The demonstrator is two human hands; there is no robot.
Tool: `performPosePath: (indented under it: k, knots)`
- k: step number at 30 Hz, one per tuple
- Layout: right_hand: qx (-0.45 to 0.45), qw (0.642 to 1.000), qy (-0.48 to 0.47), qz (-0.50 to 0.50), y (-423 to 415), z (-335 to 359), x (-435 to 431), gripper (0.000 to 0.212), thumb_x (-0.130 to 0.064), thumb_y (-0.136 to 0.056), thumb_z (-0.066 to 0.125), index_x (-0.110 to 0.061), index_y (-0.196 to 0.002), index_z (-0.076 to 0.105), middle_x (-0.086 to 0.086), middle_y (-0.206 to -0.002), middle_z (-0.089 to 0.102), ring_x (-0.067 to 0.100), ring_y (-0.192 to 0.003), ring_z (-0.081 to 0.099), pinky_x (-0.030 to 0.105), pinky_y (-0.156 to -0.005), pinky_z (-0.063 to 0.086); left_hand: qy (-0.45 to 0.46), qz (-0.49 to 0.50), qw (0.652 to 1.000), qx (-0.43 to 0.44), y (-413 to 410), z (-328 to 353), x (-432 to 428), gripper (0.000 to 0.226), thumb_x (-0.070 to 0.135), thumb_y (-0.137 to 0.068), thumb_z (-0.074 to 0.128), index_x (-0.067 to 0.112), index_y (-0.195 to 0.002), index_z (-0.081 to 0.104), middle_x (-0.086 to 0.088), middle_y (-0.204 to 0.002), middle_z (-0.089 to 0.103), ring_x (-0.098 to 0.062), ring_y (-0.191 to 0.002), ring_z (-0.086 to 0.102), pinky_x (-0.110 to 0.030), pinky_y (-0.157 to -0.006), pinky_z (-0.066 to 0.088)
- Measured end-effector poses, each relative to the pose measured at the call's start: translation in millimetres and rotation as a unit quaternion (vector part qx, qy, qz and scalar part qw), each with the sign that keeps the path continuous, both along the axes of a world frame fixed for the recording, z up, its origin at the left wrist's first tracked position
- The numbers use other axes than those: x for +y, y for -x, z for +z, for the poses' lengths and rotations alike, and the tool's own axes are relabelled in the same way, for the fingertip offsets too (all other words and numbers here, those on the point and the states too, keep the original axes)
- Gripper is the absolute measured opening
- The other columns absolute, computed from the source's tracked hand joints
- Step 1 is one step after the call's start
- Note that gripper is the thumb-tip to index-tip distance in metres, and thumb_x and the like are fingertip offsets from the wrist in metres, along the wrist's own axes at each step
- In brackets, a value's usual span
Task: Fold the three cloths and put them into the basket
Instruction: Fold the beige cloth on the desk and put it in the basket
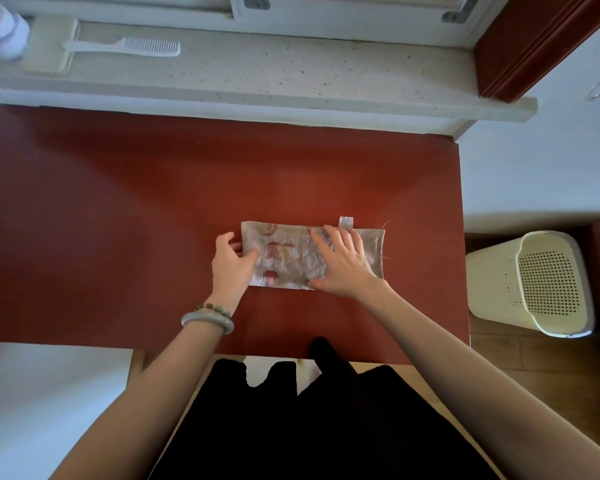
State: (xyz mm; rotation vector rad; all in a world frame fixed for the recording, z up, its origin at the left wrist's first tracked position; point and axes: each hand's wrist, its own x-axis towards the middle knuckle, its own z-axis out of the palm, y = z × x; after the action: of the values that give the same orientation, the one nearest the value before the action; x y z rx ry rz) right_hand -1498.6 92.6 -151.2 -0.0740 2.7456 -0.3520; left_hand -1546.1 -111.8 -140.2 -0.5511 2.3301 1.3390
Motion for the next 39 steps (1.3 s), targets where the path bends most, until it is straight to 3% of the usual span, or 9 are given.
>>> performPosePath:
  k: [4, 8, 12, 16, 18, 21, 24, 33, 39]
  knots:
    - [0.0, 1.0, 0.002, -0.005, 1.0, 0.7, -0.1, 0.101, -0.056, -0.067, 0.065, -0.02, -0.147, 0.014, 0.011, -0.15, 0.018, 0.028, -0.138, 0.013, 0.046, -0.115, 0.003, 0.007, 0.018, 0.997, -0.081, 12.2, 3.8, 0.0, 0.054, 0.007, -0.076, 0.063, 0.009, -0.127, 0.047, 0.002, -0.095, 0.061, -0.016, -0.089, 0.061, -0.033, -0.076, 0.052]
    - [-0.003, 1.0, 0.001, -0.004, 1.5, 0.6, 0.4, 0.101, -0.056, -0.067, 0.065, -0.02, -0.147, 0.014, 0.011, -0.15, 0.018, 0.028, -0.138, 0.013, 0.046, -0.115, 0.003, -0.042, 0.021, 0.993, -0.109, 20.8, 8.8, -1.1, 0.014, 0.003, -0.074, 0.063, 0.011, -0.084, 0.069, -0.009, -0.086, 0.072, -0.025, -0.083, 0.069, -0.035, -0.07, 0.057]
    - [-0.007, 1.0, 0.006, -0.007, 2.2, 0.6, 0.1, 0.101, -0.055, -0.067, 0.065, -0.02, -0.147, 0.014, 0.011, -0.149, 0.018, 0.029, -0.138, 0.013, 0.047, -0.116, 0.004, -0.046, -0.004, 0.993, -0.105, 21.4, 7.8, -3.4, 0.022, 0.006, -0.073, 0.065, -0.006, -0.092, 0.067, -0.016, -0.083, 0.065, -0.025, -0.076, 0.058, -0.046, -0.078, 0.052]
    - [-0.012, 1.0, 0.008, -0.009, 2.4, 0.5, 0.2, 0.101, -0.054, -0.067, 0.065, -0.02, -0.147, 0.013, 0.011, -0.15, 0.017, 0.029, -0.139, 0.012, 0.048, -0.116, 0.004, 0.096, -0.112, 0.989, -0.002, 14.6, 8.5, 3.7, 0.011, 0.009, -0.073, 0.061, 0.002, -0.071, 0.053, -0.016, -0.079, 0.058, -0.022, -0.061, 0.05, -0.032, -0.048, 0.037]
    - [-0.016, 1.0, 0.008, -0.009, 2.5, 0.4, -0.1, 0.102, -0.055, -0.067, 0.065, -0.02, -0.147, 0.012, 0.011, -0.15, 0.017, 0.029, -0.139, 0.012, 0.048, -0.116, 0.003, 0.15, -0.141, 0.978, 0.02, 12.4, 7.4, 7.2, 0.011, 0.01, -0.075, 0.06, 0.002, -0.077, 0.052, -0.016, -0.088, 0.058, -0.024, -0.065, 0.052, -0.027, -0.05, 0.034]
    - [-0.016, 1.0, 0.009, -0.009, 2.6, 0.3, 0.1, 0.102, -0.055, -0.067, 0.065, -0.021, -0.147, 0.011, 0.01, -0.15, 0.017, 0.029, -0.139, 0.012, 0.048, -0.115, 0.003, 0.165, -0.128, 0.978, -0.009, 13.3, 7.2, 10.7, 0.016, 0.013, -0.077, 0.058, 0.006, -0.089, 0.051, -0.013, -0.097, 0.059, -0.03, -0.081, 0.059, -0.035, -0.061, 0.043]
    - [-0.014, 1.0, 0.009, -0.007, 2.7, 0.1, 0.5, 0.102, -0.055, -0.067, 0.066, -0.02, -0.147, 0.012, 0.01, -0.15, 0.018, 0.029, -0.139, 0.013, 0.048, -0.115, 0.004, 0.139, -0.107, 0.984, -0.032, 16.1, 8.8, 12.3, 0.02, 0.011, -0.075, 0.057, 0.008, -0.094, 0.05, -0.01, -0.096, 0.059, -0.027, -0.084, 0.059, -0.038, -0.066, 0.048]
    - [-0.013, 1.0, 0.017, -0.012, 3.0, 1.0, -0.1, 0.103, -0.054, -0.066, 0.066, -0.021, -0.147, 0.012, 0.009, -0.149, 0.018, 0.028, -0.138, 0.012, 0.046, -0.115, 0.003, 0.059, -0.098, 0.993, -0.041, 17.6, 5.6, 8.4, 0.024, 0.022, -0.077, 0.062, 0.018, -0.093, 0.045, 0.003, -0.085, 0.056, -0.009, -0.069, 0.054, -0.023, -0.052, 0.038]
    - [-0.012, 1.0, 0.02, -0.013, 2.6, 0.6, 0.5, 0.102, -0.054, -0.066, 0.066, -0.021, -0.147, 0.013, 0.009, -0.149, 0.019, 0.028, -0.138, 0.013, 0.047, -0.115, 0.005, -0.008, -0.114, 0.993, -0.042, 21.7, 4.3, -4.0, 0.031, 0.023, -0.073, 0.067, 0.021, -0.096, 0.045, 0.002, -0.094, 0.06, -0.012, -0.085, 0.062, -0.032, -0.069, 0.053]
